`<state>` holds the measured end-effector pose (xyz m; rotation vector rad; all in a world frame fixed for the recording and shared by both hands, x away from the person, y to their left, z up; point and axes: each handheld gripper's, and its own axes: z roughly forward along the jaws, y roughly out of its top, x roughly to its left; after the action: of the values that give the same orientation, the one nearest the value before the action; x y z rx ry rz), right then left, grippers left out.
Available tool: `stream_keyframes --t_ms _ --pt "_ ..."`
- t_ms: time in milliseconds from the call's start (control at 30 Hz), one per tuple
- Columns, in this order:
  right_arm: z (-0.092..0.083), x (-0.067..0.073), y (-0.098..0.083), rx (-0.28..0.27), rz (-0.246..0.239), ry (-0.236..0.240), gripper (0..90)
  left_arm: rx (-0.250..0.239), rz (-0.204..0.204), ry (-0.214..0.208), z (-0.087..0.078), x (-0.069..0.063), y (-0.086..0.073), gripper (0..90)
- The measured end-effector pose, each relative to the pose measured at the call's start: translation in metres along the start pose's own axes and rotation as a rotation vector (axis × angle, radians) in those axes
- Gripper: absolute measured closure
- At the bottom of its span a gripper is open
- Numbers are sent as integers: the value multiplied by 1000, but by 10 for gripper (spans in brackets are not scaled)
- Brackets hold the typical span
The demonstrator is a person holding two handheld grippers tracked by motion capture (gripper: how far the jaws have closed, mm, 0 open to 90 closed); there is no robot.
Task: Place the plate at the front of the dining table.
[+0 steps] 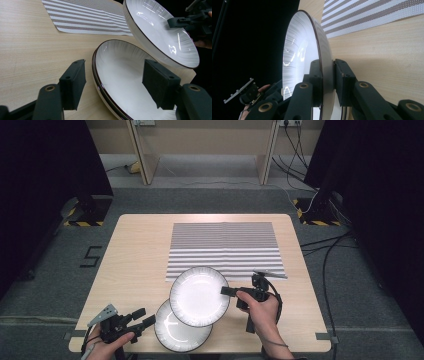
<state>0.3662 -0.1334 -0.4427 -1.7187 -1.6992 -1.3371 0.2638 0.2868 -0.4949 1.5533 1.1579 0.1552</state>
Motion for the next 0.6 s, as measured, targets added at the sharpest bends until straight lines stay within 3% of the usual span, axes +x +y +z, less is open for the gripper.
stream_keyframes --t_ms 600 --pt "-9 -3 12 -40 23 -6 764 1 -5 3 0 1 0 346"
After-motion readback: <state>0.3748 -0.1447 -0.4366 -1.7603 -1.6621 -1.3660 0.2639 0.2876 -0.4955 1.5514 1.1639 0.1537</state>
